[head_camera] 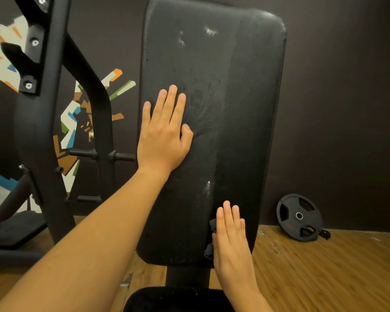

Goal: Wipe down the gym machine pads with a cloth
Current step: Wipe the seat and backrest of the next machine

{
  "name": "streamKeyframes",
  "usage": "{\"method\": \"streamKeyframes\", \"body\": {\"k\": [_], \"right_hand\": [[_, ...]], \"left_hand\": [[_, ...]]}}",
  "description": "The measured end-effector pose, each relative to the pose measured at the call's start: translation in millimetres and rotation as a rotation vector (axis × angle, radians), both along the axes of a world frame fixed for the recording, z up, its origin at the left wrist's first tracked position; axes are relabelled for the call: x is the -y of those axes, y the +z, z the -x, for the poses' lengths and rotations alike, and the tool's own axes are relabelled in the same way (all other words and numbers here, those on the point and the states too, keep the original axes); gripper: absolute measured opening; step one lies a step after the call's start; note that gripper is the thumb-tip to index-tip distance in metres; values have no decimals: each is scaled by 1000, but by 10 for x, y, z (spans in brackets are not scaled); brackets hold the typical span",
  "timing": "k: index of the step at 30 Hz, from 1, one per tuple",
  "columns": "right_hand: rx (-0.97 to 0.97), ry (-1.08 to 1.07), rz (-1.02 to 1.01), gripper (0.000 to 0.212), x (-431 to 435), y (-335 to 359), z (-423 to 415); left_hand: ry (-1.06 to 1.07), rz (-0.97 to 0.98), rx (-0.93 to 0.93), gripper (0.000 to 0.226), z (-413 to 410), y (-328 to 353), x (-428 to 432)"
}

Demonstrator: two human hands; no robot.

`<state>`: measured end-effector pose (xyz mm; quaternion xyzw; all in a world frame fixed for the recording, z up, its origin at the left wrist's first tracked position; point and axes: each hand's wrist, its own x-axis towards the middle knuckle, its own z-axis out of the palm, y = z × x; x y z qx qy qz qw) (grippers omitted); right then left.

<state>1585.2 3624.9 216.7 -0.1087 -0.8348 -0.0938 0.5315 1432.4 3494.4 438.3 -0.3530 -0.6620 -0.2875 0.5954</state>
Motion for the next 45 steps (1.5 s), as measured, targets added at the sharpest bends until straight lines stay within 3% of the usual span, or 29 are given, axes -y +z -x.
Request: {"method": "streamKeyframes", "body": {"k": [3, 11, 16, 21, 29, 32, 37, 45], "right_hand": [[-93, 31, 82, 88, 18, 488, 82], [-155, 35, 49, 58, -67, 2073, 263], [-154, 105, 222, 55, 43, 2728, 283], [-105, 238, 247, 57, 6, 2702, 213], [-19, 358, 341, 55, -73, 2734, 114], [-40, 395, 373, 64, -36, 2744, 103], [-1, 367, 300, 66, -128, 2687, 21], [-6, 320, 294, 57, -266, 2051, -264]], "left_hand": [[6, 1, 2, 61, 22, -2, -12], [-22, 28, 26, 62, 18, 9, -5], [-144, 14, -1, 53, -117, 11, 75], [-146, 246, -246, 58, -467, -107, -115], [-149, 220, -116, 59, -580, -82, -263], [-95, 267, -67, 57, -588, -141, -266], [-76, 318, 19, 57, -594, -111, -378], [41, 258, -64, 61, -738, 197, -465]]}}
